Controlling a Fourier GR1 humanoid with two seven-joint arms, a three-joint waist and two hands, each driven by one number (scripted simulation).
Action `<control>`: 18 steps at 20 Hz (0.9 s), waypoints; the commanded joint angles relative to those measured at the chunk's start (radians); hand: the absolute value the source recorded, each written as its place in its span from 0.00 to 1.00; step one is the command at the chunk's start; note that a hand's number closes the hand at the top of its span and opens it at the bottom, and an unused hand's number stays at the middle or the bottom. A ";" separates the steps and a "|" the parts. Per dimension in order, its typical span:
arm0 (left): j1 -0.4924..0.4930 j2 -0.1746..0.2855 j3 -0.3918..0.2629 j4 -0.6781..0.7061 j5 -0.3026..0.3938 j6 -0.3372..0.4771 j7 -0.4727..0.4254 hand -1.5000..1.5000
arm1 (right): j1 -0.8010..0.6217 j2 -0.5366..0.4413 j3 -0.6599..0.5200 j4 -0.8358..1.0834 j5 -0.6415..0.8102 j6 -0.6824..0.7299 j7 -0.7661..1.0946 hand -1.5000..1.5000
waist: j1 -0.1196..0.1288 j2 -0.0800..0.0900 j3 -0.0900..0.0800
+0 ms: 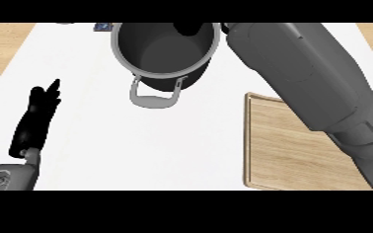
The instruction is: Pick the lemon from the tray and place it in the pot
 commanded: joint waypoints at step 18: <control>-0.001 -0.011 0.033 -0.009 -0.004 -0.032 0.001 0.50 | 0.010 0.254 -0.363 0.386 -0.177 -0.317 -0.318 0.00 | 0.004 0.004 0.002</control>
